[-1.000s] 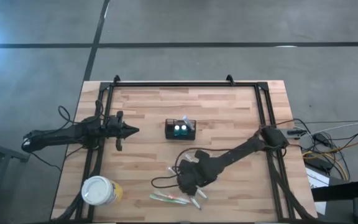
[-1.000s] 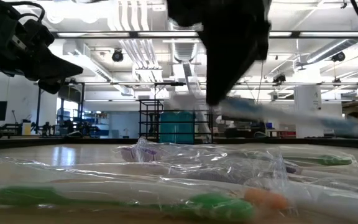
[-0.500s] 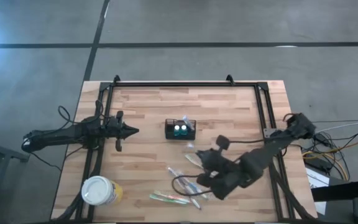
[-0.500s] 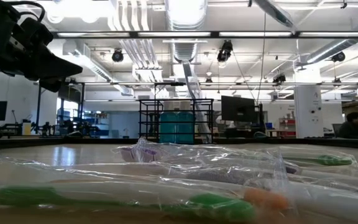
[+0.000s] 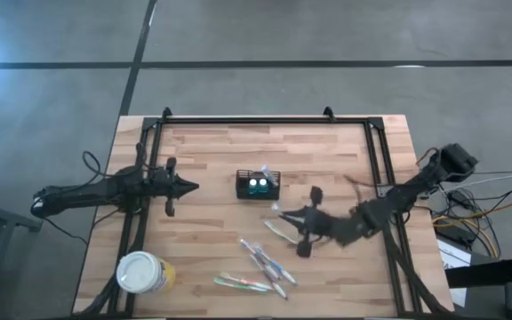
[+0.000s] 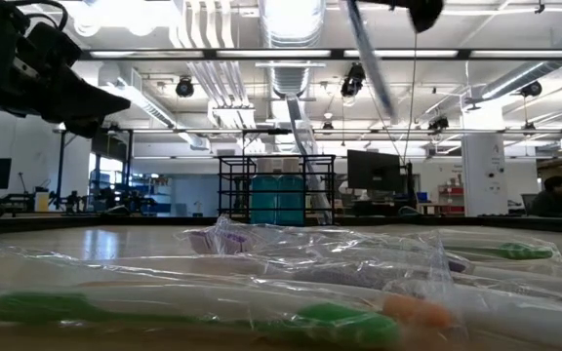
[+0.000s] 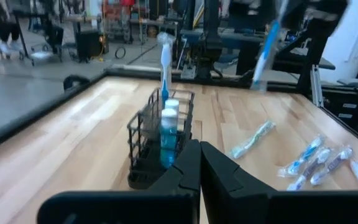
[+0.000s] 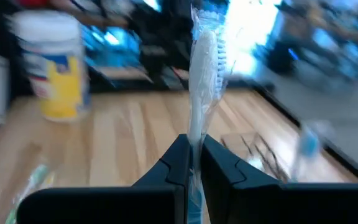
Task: Pick & Place toothbrushing station
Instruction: Put the blue toothbrush into the wire organizer
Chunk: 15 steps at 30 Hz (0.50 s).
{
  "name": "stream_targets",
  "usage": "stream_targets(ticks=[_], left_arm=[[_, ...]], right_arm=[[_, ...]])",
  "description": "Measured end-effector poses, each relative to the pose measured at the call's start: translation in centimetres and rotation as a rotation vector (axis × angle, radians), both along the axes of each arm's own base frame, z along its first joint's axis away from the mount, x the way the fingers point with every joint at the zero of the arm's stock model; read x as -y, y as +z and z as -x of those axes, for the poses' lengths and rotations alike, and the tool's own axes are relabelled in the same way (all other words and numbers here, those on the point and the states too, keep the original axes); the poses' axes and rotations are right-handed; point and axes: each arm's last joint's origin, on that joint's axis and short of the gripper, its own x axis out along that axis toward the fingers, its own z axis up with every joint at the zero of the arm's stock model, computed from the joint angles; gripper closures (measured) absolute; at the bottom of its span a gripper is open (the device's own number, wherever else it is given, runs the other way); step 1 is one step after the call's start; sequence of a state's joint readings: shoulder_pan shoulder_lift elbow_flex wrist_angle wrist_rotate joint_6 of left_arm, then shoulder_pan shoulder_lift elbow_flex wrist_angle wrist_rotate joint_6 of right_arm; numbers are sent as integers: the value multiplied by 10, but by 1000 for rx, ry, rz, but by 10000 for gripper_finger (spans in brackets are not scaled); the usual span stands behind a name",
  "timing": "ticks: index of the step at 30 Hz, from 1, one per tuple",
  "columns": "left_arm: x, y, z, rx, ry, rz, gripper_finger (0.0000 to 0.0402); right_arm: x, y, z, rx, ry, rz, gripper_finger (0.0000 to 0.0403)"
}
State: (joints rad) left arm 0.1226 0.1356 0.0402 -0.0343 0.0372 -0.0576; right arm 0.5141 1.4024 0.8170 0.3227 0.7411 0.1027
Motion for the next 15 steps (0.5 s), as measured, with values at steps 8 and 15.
stream_targets(ticks=[8, 15], left_arm=[[0, 7, -1, 71, 1, -33, 399], [-4, 14, 0, 137, 130, -44, 399]], right_arm=[[58, -2, 24, 249, 274, 30, 385], [81, -9, 39, 255, 257, 53, 385]])
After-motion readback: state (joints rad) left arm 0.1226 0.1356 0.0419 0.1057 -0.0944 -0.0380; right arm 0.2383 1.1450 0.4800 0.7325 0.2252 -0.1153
